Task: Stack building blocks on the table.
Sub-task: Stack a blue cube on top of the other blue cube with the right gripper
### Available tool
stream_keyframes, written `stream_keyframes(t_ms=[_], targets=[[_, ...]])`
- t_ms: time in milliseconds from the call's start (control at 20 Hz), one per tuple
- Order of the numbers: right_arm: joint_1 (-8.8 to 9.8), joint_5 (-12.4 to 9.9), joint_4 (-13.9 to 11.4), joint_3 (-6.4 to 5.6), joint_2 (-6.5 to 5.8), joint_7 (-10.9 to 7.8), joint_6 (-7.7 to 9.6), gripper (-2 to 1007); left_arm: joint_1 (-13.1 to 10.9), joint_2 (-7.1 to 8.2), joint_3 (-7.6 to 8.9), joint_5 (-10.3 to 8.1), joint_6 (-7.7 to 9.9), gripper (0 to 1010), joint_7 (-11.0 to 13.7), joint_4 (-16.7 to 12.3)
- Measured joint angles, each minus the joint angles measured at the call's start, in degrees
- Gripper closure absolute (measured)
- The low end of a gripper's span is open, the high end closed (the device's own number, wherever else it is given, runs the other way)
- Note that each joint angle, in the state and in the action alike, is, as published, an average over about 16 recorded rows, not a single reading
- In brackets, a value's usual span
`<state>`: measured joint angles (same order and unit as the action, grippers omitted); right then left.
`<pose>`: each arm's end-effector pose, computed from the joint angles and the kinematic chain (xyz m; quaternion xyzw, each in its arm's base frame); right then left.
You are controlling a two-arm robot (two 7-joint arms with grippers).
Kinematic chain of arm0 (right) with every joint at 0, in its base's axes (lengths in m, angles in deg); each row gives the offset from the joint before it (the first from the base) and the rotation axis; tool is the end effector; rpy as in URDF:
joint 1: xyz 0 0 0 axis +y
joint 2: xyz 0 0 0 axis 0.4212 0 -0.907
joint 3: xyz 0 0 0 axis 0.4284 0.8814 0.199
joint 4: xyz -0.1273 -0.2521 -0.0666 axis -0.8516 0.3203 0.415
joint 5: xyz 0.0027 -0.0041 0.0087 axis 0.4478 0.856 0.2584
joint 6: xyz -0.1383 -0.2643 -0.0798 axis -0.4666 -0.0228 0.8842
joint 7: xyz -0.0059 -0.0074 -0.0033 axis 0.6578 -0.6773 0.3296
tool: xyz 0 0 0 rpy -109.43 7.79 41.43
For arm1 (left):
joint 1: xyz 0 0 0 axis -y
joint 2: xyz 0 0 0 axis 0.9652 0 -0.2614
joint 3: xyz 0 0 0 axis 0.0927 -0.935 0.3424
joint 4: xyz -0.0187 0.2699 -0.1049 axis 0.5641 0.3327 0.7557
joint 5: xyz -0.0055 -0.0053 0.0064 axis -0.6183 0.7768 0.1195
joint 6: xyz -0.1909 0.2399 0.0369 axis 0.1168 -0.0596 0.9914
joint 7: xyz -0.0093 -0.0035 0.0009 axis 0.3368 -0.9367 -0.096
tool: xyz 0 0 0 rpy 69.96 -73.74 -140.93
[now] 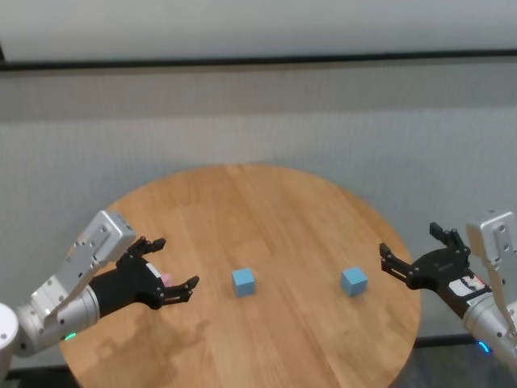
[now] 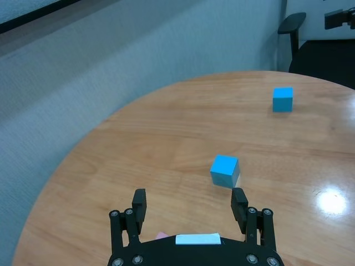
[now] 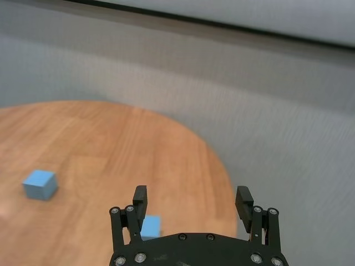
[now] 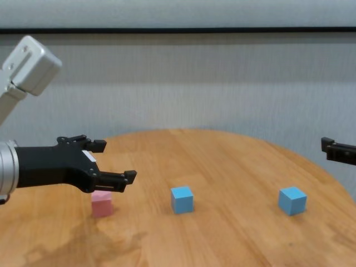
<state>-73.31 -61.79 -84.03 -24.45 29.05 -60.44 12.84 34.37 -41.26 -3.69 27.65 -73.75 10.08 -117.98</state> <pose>0.3468 -0.0614 -0.2847 -0.1159 -0.0511 -0.5851 0.8010 0.4028 0.0628 -0.2759 0.1727 -0.1016 0.3697 0.9073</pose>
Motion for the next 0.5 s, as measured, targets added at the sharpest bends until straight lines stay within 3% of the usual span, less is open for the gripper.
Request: stream_keyframes(t_ms=[350,500], targets=[[2.81,-6.9,-5.0,-3.25,3.35,0.49,8.99,1,0.3,-0.28,-0.15,-0.01,0.21,7,0.1,0.3],[3.6,-9.0,-6.0,-4.2,4.91,0.88,11.85,1,0.4,-0.36,-0.19,-0.02,0.26,7,0.2,0.4]])
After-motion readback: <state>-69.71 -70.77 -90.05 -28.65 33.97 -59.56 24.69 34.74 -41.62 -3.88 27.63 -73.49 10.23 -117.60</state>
